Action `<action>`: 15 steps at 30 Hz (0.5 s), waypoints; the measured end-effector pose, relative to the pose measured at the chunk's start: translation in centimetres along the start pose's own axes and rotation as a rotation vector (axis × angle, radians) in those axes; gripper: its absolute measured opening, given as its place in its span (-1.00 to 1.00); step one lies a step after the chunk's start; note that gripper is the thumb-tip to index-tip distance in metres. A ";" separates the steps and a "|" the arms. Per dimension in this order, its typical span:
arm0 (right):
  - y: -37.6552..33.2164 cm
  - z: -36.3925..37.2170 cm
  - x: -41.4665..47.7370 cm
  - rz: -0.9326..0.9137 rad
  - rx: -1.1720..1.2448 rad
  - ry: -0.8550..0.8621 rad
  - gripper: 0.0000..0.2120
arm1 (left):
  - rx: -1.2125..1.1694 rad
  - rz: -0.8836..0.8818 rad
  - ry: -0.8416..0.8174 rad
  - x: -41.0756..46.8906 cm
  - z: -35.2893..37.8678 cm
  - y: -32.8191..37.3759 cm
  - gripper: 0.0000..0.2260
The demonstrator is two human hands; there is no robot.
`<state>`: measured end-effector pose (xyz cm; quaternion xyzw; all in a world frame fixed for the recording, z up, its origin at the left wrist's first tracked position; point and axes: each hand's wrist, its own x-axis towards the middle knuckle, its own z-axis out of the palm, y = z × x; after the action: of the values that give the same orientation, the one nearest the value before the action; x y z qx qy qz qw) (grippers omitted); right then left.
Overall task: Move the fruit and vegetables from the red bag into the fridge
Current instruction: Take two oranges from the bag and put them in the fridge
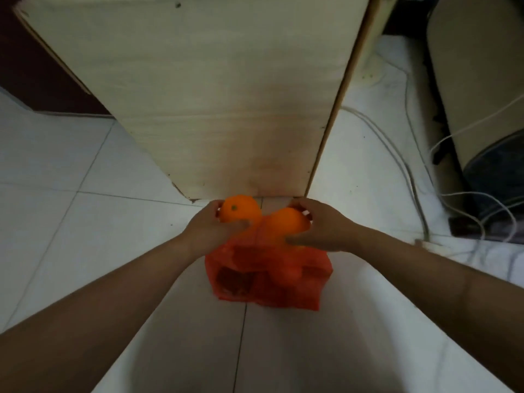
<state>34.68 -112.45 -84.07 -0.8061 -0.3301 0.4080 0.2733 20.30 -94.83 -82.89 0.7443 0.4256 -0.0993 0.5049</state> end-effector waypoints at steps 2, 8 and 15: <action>-2.2 -1.4 -4.1 0.060 0.110 -0.008 -0.30 | -0.006 -0.025 -0.046 -3.8 -0.7 2.6 -0.34; -10.8 -8.5 -18.2 0.154 0.440 0.232 -0.39 | -0.117 -0.064 -0.159 -16.2 -4.7 13.0 -0.31; -24.5 -20.4 -34.7 0.101 0.774 0.425 -0.42 | -0.302 0.003 -0.152 -32.8 -11.0 29.8 -0.26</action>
<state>28.65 -126.63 -39.52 -0.7257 -0.0498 0.3397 0.5963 18.82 -106.91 -38.90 0.6508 0.3951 -0.0896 0.6422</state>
